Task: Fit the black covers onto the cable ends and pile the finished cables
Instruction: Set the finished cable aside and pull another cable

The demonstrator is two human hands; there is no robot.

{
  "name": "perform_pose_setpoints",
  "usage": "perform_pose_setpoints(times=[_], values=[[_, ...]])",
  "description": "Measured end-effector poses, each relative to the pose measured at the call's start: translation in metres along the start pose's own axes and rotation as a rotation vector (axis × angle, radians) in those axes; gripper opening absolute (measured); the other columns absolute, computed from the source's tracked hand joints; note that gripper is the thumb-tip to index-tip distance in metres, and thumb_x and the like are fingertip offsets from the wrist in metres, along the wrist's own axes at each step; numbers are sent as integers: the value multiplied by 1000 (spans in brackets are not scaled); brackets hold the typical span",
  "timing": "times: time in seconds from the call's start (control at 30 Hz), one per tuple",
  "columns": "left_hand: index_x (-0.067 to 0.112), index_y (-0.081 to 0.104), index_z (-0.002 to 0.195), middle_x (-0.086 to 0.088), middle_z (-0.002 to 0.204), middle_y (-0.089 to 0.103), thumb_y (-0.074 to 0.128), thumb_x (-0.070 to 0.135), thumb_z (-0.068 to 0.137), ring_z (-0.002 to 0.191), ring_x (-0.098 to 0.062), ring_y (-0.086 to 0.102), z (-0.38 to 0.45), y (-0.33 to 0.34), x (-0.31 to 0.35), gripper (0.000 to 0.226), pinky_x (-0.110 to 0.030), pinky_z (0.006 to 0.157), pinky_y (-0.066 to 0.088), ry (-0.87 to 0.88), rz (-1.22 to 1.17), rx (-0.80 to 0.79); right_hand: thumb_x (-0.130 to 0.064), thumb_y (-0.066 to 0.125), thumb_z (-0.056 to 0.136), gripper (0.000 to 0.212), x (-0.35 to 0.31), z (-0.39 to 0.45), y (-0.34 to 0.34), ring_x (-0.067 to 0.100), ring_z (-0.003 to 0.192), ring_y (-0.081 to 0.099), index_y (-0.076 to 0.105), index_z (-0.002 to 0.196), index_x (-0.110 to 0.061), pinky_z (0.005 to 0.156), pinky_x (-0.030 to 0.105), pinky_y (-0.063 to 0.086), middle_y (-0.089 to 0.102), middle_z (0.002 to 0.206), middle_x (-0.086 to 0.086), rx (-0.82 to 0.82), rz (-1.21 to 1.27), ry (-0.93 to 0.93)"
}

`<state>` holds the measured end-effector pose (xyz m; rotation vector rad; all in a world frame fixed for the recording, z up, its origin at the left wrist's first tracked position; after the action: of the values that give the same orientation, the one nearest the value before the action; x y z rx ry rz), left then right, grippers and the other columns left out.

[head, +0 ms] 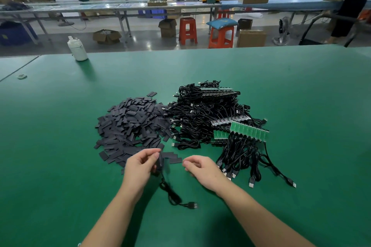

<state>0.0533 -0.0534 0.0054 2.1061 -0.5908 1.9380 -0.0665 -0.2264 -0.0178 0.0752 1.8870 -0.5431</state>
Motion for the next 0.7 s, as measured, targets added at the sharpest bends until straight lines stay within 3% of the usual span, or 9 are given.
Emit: perform_pose_setpoints(times=[0.13,0.33,0.5,0.6,0.7], values=[[18,77,88,3,70,72,64,6,93,61,-11,54,22,-57,0,19,-25,63,42,-66,280,-20,-31,54,101,25,11,4,-14,3,97,62,66,122,-23,89,20,49,66,113,-13,210,-291,-117],[18,74,85,-4,87,73,61,12,94,78,-23,64,73,-156,-4,17,-27,66,47,-157,868,103,-27,48,102,33,24,4,8,4,124,44,57,134,-20,111,24,35,55,130,-11,344,-587,-272],[12,68,117,-19,118,67,50,1,90,100,-35,60,104,-202,-3,34,-37,84,49,-163,916,393,-30,43,103,40,24,4,18,8,129,39,50,141,-20,116,25,29,50,134,-11,356,-768,-304],[10,54,136,-25,132,52,52,2,88,117,-42,53,114,-197,-2,49,-46,95,47,-184,994,412,-30,43,103,39,24,3,21,10,128,42,51,140,-19,116,27,30,52,134,-9,363,-821,-311],[12,56,134,-21,135,48,51,4,86,117,-39,53,118,-162,6,48,-47,98,47,-71,1021,366,-29,43,102,36,23,1,22,13,124,45,55,135,-18,113,30,34,54,130,-8,385,-869,-316]])
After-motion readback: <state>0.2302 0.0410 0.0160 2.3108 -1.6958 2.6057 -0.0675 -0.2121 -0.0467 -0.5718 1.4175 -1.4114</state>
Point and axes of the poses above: each hand's wrist, its own z-axis towards the middle knuckle, its own y-axis out of the palm, x = y × z, the point moved 5 cm from there along z, towards the middle knuckle
